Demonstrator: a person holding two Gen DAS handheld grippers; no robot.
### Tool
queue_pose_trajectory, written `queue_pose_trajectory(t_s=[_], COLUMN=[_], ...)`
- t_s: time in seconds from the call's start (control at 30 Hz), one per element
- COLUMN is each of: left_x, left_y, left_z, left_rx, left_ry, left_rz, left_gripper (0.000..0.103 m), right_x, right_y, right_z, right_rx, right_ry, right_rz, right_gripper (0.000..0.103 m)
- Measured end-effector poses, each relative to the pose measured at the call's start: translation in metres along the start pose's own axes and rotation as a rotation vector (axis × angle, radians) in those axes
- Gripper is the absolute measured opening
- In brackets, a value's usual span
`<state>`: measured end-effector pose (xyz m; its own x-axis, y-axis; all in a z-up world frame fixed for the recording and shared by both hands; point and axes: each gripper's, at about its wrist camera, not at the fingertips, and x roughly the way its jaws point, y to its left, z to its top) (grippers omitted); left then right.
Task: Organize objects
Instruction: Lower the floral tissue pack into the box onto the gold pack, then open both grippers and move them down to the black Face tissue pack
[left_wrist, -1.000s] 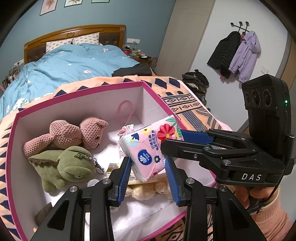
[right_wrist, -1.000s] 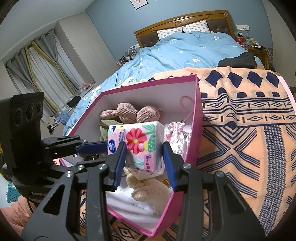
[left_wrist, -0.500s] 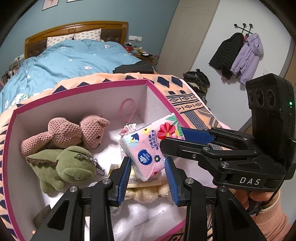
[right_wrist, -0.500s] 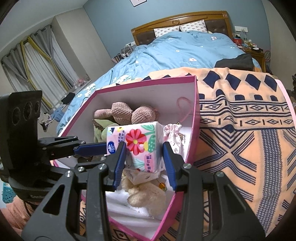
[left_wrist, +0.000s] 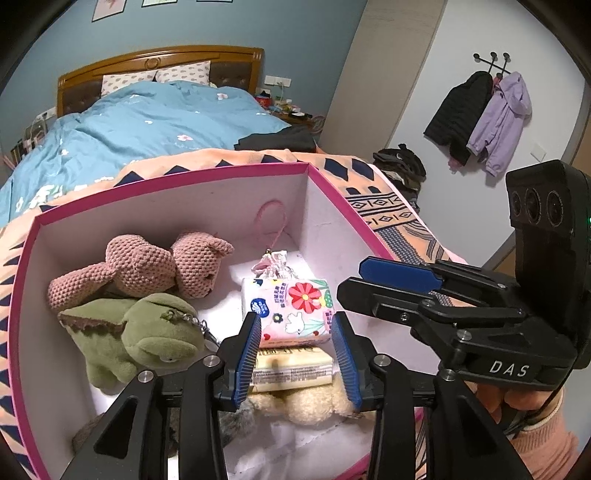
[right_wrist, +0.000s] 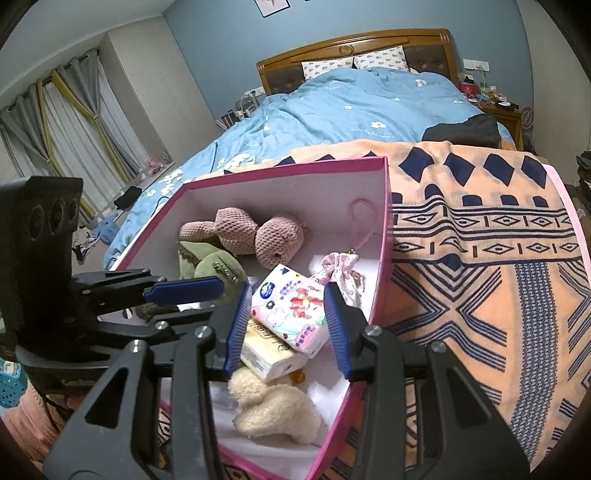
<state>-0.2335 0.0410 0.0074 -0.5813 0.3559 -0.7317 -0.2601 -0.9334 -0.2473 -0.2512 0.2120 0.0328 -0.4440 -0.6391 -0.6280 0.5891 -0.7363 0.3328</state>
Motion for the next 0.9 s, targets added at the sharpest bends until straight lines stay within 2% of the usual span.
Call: queue_pose_trajectory(t_s=[0.23,0.47,0.7,0.9], left_x=[-0.025,-0.056,-0.079,-0.095], left_y=[-0.01,-0.024,-0.037,-0.043], left_z=[-0.013,-0.027,-0.05,-0.077], left_rx=[0.038,0.082,0.12,0.156], left_ry=[-0.086,-0.169,-0.206,-0.211], left_rz=[0.04,0.082,0.098,0.112], left_gripper=[0.057,0.066,0.079,0.084], right_x=[-0.012,-0.036,-0.066,-0.076], right_y=[0.005,0.015,0.032,0.043], right_z=[-0.008,-0.022,-0.047,-0.075], right_rx=[-0.003,-0.018,-0.051,-0.072], right_ry=[-0.021,-0.049,-0.078,-0.058], right_rz=[0.04,0.095,0.144,0.183], right_gripper=[0.044,0.046,0.051,0.051])
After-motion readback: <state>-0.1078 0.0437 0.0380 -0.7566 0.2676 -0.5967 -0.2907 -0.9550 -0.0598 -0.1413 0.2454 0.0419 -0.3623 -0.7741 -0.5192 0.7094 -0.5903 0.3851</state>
